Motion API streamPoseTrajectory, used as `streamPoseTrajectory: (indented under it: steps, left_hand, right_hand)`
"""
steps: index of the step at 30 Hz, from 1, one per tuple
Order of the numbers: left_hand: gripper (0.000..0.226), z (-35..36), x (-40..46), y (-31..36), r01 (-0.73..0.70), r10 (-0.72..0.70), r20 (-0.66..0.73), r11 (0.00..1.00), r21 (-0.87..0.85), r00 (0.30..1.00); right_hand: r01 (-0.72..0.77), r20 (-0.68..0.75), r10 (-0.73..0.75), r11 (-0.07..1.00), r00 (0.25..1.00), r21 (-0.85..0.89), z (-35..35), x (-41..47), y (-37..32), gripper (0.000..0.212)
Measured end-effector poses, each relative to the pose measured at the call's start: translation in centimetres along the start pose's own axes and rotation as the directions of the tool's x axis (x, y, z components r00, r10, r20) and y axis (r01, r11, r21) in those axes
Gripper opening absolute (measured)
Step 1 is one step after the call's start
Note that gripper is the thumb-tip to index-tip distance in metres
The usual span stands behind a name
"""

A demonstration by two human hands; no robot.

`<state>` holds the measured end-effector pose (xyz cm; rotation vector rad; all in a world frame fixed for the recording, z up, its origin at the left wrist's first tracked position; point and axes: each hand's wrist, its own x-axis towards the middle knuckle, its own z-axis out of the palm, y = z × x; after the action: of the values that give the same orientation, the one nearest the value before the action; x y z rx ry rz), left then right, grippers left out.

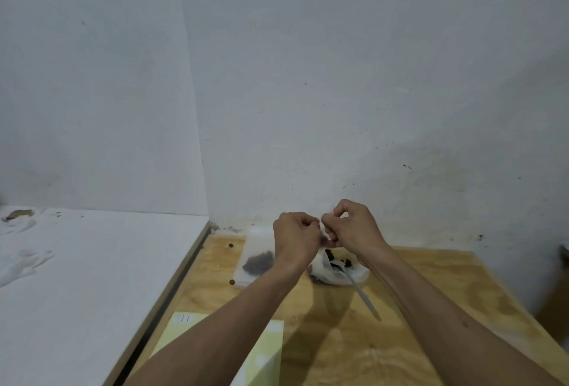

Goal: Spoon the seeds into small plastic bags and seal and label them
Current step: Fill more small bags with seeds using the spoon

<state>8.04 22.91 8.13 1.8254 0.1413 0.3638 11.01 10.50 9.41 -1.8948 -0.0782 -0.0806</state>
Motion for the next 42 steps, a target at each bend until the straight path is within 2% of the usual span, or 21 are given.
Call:
streamPoseTrajectory:
  steps: [4, 7, 10, 13, 18, 21, 24, 28, 30, 32, 35, 38, 42]
  left_hand:
    - [0.027, -0.8, 1.1, 0.3, -0.057, 0.071, -0.125, 0.992, 0.111, 0.990]
    - [0.026, -0.8, 1.1, 0.4, -0.168, 0.184, -0.072, 0.968, 0.185, 0.980]
    - [0.025, -0.4, 0.2, 0.4, -0.256, 0.262, -0.014, 0.952, 0.170, 0.965]
    - [0.021, -0.8, 0.5, 0.2, -0.243, 0.249, -0.039, 0.963, 0.121, 0.968]
    - [0.021, -1.6, 0.6, 0.3, -0.219, 0.242, -0.144, 0.963, 0.156, 0.960]
    - [0.017, -1.4, 0.4, 0.1, -0.297, 0.310, -0.110, 0.948, 0.118, 0.944]
    - [0.017, -0.9, -0.2, -0.2, -0.373, 0.376, -0.084, 0.926, 0.053, 0.923]
    - [0.023, -0.2, -0.8, -0.4, -0.405, 0.408, -0.103, 0.913, 0.050, 0.907]
    - [0.020, -0.3, -0.5, -0.4, -0.375, 0.378, -0.162, 0.926, 0.052, 0.911]
    - [0.018, -0.8, -0.1, -0.1, -0.325, 0.319, -0.187, 0.946, -0.002, 0.929]
    - [0.018, -0.9, -0.4, 0.2, -0.340, 0.335, -0.101, 0.940, -0.027, 0.937]
    - [0.020, -1.0, -1.0, 0.3, -0.375, 0.373, -0.038, 0.927, -0.026, 0.927]
    - [0.017, -1.8, -0.5, 0.3, -0.352, 0.353, 0.001, 0.932, -0.080, 0.935]
  right_hand:
    - [-0.032, 0.006, 0.032, 0.999, 0.999, -0.024, -0.6, 0.0, -0.3, 0.020]
    - [-0.049, 0.009, 0.050, 0.997, 0.999, -0.059, -0.7, -0.1, -0.9, 0.016]
    - [-0.098, 0.038, 0.099, 0.995, 0.994, -0.027, -0.4, -0.2, -2.0, 0.020]
    - [-0.111, -0.001, 0.111, 0.994, 0.994, -0.017, -0.9, 0.1, -2.0, 0.013]
    - [-0.093, 0.018, 0.094, 0.993, 0.995, -0.073, -1.6, 0.1, -1.3, 0.007]
    - [-0.062, 0.001, 0.062, 0.996, 0.998, -0.059, -1.6, -0.1, -1.5, 0.013]
    - [-0.155, 0.038, 0.154, 0.987, 0.987, 0.032, -1.4, -0.3, -2.2, 0.023]
    - [-0.196, -0.006, 0.196, 0.980, 0.980, 0.012, -0.9, 0.0, -2.6, 0.024]
    - [-0.193, -0.008, 0.193, 0.981, 0.981, -0.021, -1.0, 0.3, -2.4, 0.017]
    - [-0.162, -0.005, 0.162, 0.986, 0.987, -0.039, -0.9, 0.4, -2.0, 0.019]
    - [-0.110, -0.030, 0.108, 0.991, 0.994, -0.072, -0.6, 0.4, -1.5, 0.016]
    - [-0.153, 0.043, 0.156, 0.986, 0.987, -0.069, -0.5, 0.4, -1.4, 0.024]
    - [-0.222, 0.109, 0.209, 0.966, 0.972, 0.129, -0.7, 0.3, -1.0, 0.029]
